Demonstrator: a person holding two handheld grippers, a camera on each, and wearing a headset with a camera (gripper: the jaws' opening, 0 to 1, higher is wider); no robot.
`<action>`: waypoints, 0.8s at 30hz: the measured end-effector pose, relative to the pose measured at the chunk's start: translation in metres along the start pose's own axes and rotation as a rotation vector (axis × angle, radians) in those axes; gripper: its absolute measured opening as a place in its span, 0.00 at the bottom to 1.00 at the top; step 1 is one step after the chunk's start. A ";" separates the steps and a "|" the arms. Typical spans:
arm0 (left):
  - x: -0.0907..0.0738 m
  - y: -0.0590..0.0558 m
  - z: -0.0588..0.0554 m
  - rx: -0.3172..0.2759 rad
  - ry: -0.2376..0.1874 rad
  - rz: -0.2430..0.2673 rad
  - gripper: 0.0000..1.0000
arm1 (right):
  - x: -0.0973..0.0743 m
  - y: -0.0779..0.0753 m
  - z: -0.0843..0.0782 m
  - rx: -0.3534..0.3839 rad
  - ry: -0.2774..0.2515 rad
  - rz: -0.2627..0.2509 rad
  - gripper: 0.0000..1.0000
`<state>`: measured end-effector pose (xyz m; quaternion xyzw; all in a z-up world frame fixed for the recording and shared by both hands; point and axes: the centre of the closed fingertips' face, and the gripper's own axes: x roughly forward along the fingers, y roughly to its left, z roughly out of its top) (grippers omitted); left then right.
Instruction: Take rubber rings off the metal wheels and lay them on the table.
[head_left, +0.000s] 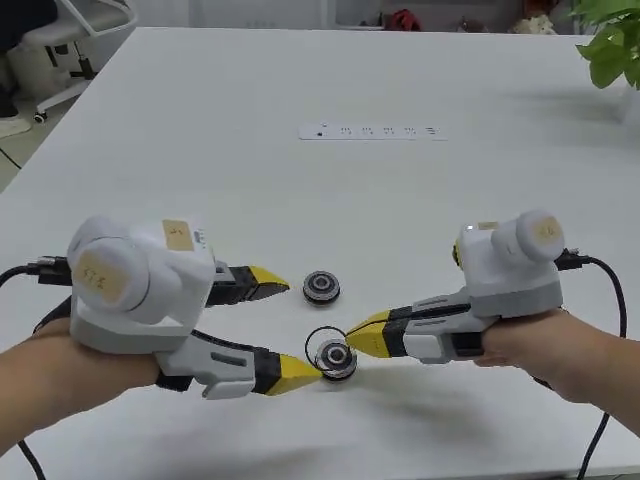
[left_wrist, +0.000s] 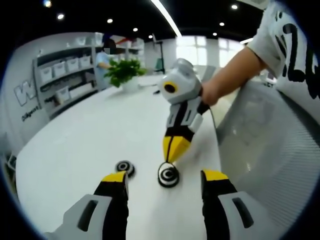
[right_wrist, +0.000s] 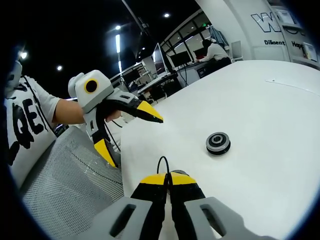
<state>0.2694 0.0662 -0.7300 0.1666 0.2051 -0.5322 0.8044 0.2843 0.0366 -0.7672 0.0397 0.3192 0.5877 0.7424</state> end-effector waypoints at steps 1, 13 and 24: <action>-0.001 0.000 -0.001 -0.002 0.001 0.003 0.60 | 0.000 0.001 0.000 -0.002 0.003 0.001 0.00; -0.015 0.006 -0.012 -0.030 -0.002 0.038 0.68 | 0.005 0.003 0.009 -0.013 -0.001 0.007 0.00; -0.025 0.013 -0.018 -0.046 -0.003 0.067 0.72 | 0.016 0.005 0.016 -0.015 0.002 0.007 0.00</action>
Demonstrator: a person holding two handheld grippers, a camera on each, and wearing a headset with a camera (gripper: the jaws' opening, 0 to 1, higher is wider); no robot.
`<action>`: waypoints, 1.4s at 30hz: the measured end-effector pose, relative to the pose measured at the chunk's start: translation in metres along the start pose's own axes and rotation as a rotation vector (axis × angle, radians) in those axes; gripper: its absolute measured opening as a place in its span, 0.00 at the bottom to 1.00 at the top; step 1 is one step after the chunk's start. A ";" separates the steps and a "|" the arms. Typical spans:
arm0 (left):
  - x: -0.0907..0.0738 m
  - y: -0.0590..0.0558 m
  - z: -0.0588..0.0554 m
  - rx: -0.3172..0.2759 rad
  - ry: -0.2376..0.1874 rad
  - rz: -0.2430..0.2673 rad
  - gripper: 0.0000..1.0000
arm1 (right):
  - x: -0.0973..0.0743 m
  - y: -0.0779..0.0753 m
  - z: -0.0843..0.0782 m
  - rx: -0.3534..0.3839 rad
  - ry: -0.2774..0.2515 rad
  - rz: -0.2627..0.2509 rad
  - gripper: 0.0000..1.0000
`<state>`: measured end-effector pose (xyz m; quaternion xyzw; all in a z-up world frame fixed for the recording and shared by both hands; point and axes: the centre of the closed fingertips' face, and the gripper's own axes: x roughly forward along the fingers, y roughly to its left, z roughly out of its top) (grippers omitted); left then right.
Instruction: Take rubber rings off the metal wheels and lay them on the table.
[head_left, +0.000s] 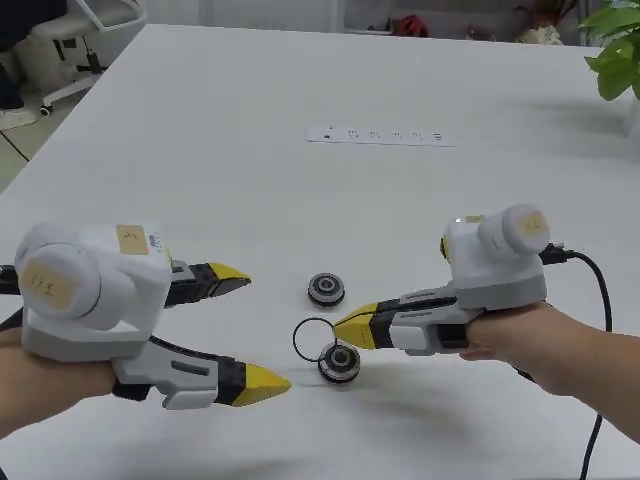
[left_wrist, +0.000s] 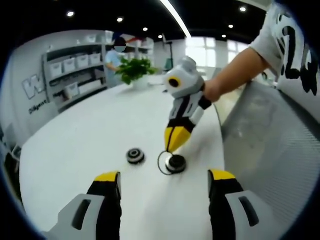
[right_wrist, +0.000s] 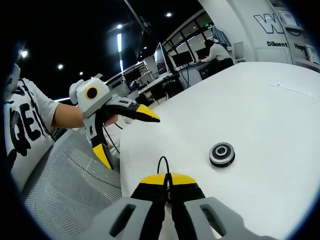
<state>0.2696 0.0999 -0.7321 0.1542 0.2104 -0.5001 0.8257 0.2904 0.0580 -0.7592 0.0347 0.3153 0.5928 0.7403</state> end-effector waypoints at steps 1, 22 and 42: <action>0.000 0.001 0.000 0.000 0.001 0.002 0.72 | 0.002 0.000 0.000 -0.001 0.002 -0.001 0.00; -0.005 0.008 -0.007 -0.037 0.001 0.019 0.73 | 0.026 -0.012 -0.011 -0.006 0.051 -0.016 0.00; -0.005 0.009 -0.008 -0.059 -0.006 0.017 0.72 | 0.027 -0.021 -0.013 -0.038 0.056 -0.056 0.09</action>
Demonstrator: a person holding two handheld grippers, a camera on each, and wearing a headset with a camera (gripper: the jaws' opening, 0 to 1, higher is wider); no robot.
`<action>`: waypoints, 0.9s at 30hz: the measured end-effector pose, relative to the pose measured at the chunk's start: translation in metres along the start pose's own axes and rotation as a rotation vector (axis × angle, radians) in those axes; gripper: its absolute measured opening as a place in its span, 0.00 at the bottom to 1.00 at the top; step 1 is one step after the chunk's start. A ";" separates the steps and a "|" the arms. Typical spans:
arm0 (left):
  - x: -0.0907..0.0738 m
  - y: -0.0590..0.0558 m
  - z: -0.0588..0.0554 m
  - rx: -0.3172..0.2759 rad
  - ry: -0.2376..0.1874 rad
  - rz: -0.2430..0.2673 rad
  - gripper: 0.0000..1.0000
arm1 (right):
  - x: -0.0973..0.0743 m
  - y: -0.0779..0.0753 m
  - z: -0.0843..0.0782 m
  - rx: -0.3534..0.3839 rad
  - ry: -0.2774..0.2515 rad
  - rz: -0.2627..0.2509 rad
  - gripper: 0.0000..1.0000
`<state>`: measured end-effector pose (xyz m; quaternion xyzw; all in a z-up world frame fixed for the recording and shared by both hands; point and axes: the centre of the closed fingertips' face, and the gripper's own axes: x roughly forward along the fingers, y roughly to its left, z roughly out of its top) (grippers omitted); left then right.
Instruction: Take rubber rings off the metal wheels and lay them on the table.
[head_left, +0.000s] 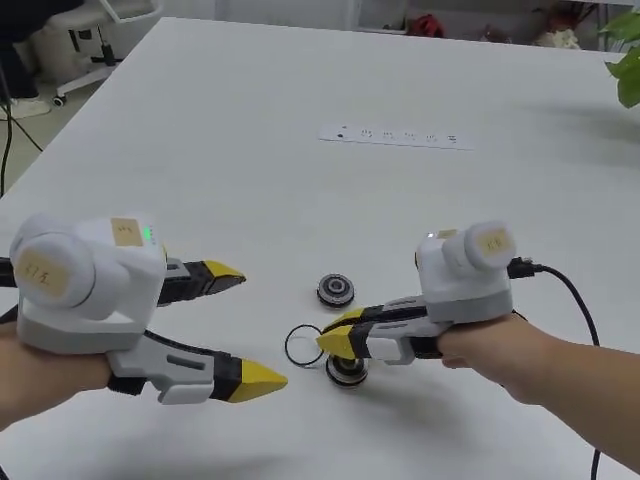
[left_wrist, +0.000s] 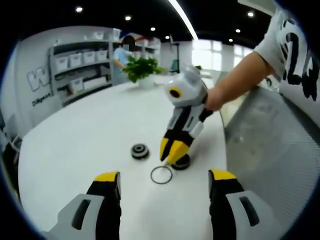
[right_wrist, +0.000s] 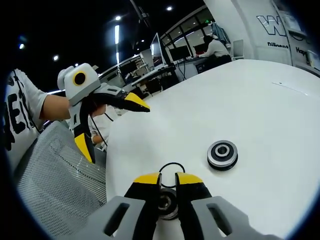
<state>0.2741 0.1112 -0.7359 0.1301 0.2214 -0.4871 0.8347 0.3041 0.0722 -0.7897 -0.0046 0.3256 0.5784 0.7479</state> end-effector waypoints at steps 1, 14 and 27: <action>0.000 -0.001 0.000 0.001 0.002 -0.001 0.72 | -0.001 0.000 0.000 0.001 0.000 0.001 0.09; 0.004 -0.003 0.002 -0.007 0.007 -0.016 0.72 | -0.014 0.005 0.002 -0.001 -0.021 0.000 0.16; 0.010 -0.005 0.002 -0.018 0.010 -0.031 0.72 | -0.025 0.006 -0.001 -0.012 -0.027 -0.004 0.22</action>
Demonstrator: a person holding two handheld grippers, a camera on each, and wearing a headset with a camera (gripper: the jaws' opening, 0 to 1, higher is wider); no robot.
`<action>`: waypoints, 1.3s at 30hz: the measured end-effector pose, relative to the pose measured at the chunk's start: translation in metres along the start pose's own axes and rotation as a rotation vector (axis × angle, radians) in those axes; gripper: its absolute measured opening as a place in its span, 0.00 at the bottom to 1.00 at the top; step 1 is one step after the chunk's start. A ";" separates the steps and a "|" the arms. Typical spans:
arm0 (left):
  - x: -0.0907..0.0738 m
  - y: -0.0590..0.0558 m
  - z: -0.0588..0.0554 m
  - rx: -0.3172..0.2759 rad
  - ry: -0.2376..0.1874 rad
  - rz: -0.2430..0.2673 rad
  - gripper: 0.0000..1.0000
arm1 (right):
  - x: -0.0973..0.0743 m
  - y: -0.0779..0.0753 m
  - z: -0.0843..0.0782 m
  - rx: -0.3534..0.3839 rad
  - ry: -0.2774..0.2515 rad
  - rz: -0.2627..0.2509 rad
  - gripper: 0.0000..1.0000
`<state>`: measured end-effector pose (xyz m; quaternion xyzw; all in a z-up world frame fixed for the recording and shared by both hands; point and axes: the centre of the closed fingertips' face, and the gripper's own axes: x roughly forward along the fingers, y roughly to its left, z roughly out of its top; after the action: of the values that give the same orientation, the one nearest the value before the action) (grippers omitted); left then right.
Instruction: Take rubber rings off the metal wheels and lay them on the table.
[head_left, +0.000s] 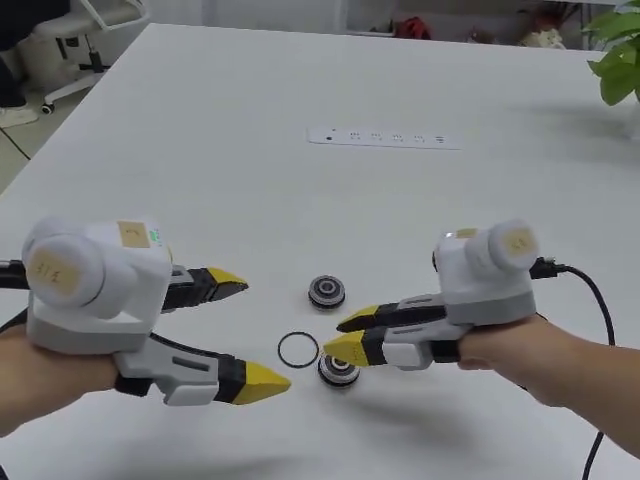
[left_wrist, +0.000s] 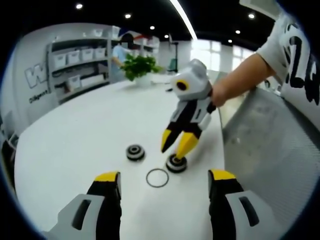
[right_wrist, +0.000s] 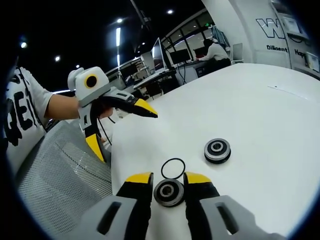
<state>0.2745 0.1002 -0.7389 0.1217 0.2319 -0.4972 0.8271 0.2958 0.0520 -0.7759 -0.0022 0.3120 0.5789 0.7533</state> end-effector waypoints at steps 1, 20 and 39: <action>0.001 0.000 0.000 0.000 0.001 -0.001 0.72 | -0.001 0.000 -0.001 -0.004 0.002 0.001 0.22; 0.017 -0.004 0.001 0.019 0.031 -0.035 0.68 | -0.014 0.000 -0.015 -0.037 0.026 0.007 0.28; 0.035 -0.008 0.003 0.039 0.054 -0.068 0.59 | -0.017 -0.002 -0.029 -0.081 0.065 0.006 0.28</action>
<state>0.2821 0.0683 -0.7535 0.1431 0.2485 -0.5261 0.8006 0.2812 0.0261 -0.7919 -0.0507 0.3129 0.5927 0.7404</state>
